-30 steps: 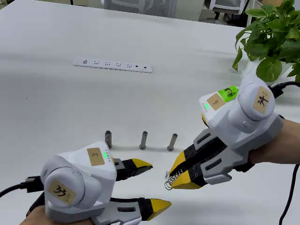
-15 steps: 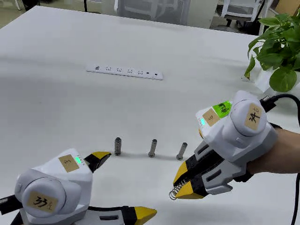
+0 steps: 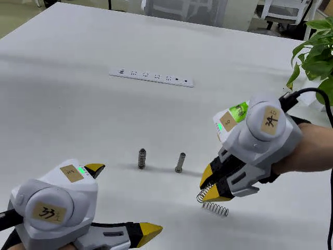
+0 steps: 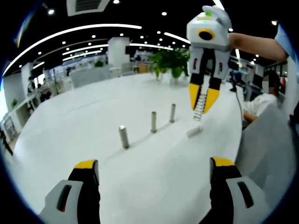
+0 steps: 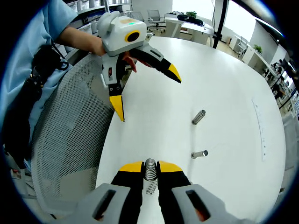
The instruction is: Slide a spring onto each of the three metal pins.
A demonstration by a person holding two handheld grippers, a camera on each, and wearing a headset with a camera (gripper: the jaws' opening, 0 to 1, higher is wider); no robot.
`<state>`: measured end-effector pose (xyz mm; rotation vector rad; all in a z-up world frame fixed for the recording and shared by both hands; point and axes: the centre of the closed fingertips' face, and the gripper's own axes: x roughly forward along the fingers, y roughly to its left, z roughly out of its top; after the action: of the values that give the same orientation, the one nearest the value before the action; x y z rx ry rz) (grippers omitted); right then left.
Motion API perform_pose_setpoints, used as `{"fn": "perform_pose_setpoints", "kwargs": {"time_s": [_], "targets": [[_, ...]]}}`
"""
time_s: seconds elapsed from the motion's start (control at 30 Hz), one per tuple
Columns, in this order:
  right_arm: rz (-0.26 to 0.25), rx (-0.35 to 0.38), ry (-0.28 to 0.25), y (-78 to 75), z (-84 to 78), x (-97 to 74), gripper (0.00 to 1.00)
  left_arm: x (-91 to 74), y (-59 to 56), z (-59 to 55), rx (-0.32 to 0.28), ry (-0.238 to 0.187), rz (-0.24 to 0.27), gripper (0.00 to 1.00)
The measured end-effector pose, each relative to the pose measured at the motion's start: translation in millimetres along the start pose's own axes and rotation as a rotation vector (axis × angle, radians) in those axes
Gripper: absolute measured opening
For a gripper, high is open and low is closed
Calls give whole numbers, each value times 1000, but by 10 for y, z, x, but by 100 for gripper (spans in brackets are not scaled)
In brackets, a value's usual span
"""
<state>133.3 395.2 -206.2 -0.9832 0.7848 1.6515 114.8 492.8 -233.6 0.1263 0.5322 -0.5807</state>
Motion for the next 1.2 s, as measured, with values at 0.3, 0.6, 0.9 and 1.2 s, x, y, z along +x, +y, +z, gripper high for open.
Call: {"fn": "perform_pose_setpoints", "kwargs": {"time_s": [0.3, 0.6, 0.9, 1.2], "targets": [[-40, -64, 42, -363, 82, 1, 12, -36, -4, -20, 1, 12, 19, 100], [-88, -138, 124, -731, 46, 59, 12, -33, -15, 31, 1, -17, 25, 100], [-103, -175, 191, -869, -26, 135, 12, -51, -3, 50, -15, -34, 29, 100], [-89, -154, 188, -883, -30, 165, 13, -59, 14, 56, -23, -43, 32, 100]]}}
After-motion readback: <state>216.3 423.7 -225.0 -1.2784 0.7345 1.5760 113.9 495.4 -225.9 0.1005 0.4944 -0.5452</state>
